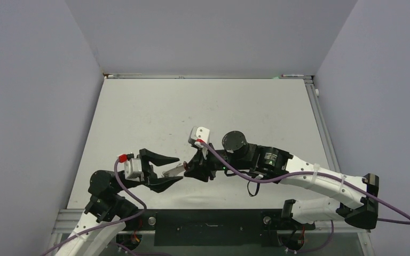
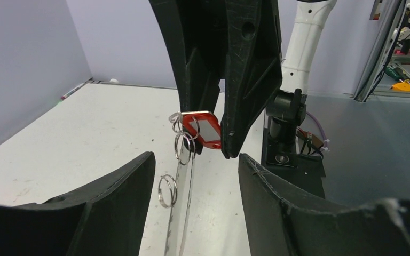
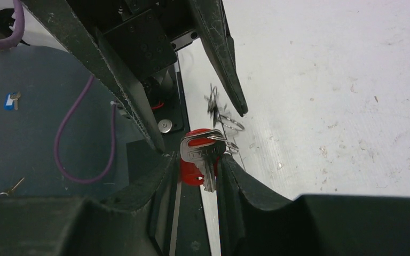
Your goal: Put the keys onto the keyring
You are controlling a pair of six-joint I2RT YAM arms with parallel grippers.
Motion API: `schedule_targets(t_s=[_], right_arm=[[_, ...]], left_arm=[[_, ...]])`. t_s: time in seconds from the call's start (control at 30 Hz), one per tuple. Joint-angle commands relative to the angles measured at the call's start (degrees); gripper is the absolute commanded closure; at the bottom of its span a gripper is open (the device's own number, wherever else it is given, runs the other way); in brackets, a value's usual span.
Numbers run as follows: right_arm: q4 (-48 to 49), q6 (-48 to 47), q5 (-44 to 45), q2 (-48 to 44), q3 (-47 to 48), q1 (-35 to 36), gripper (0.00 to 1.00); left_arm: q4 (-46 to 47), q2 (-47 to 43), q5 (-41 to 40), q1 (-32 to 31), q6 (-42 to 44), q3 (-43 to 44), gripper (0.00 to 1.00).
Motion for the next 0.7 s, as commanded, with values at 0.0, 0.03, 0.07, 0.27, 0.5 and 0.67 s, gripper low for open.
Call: schedule_targets(t_s=[0.0,0.03,0.07,0.27,0.5,0.67], right_arm=[[-1.58,0.93,-3.72,1.33,4.84,-0.69,0.95],[-1.74,1.0,-4.39,1.55,5.22,-0.7,0.95],[-1.76,1.19,-5.08,1.75,5.57,-0.74,0.95],[-1.16,2.54,-7.47,2.23,6.35,-0.72,0.95],[-0.79,4.0,-9.56,3.29,6.87,-0.63,0.95],[-0.87,4.2,-9.92,4.01,7.06,-0.53,0.95]], left_arm=[[3.09,2.02,1.13,-1.52,0.62,1.07,0.46],[2.71,2.46,0.9,-1.84,1.06,1.3,0.47],[2.48,2.89,0.73,-2.15,1.38,1.47,0.48],[0.01,3.25,-1.71,-3.83,4.38,2.19,0.6],[0.89,3.91,-3.39,-4.0,4.76,2.45,0.74],[1.77,5.68,-3.38,-4.0,4.13,2.81,0.74]])
